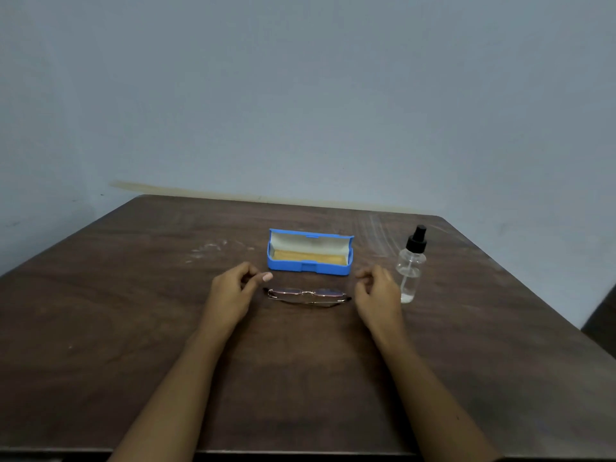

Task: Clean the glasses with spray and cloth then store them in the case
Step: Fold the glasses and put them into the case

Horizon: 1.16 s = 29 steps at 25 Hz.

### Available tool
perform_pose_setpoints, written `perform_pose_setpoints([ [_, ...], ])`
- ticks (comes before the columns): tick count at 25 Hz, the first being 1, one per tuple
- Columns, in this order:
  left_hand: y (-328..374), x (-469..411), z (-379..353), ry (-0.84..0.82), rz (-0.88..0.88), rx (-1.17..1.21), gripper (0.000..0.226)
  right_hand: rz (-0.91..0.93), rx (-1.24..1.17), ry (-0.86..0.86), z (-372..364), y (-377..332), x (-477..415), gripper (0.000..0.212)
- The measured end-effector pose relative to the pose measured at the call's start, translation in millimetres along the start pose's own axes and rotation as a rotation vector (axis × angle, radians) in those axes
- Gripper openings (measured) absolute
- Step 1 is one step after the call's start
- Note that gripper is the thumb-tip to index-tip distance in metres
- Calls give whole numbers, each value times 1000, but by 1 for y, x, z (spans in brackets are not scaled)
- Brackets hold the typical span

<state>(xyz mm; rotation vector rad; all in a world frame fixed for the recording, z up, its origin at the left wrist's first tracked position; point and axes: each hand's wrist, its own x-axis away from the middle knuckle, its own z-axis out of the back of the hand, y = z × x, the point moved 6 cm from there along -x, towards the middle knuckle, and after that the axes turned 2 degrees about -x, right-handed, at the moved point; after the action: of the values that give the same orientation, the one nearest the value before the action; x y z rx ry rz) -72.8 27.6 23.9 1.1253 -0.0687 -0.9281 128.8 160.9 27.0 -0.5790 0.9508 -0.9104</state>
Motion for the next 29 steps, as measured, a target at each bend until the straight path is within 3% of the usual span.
perform_pose_setpoints([
  [5, -1, 14, 1, -86, 42, -40, 12, -137, 55, -55, 7, 6, 19, 13],
  [15, 4, 14, -5, -138, -4, -198, 12, -95, 52, -197, -2, 1, 22, 15],
  [20, 6, 14, -5, -137, 11, -124, 6, -126, -213, -119, 1, 0, 21, 6],
  [22, 8, 16, -6, -168, 2, -87, 2, -129, -328, -80, 0, 0, 21, 21],
  [25, 15, 19, -4, -195, -22, -49, 13, -146, -442, 5, 0, 3, 18, 33],
  [29, 33, 14, 11, -42, -121, 105, 16, -169, -566, 86, 3, 6, 16, 33],
])
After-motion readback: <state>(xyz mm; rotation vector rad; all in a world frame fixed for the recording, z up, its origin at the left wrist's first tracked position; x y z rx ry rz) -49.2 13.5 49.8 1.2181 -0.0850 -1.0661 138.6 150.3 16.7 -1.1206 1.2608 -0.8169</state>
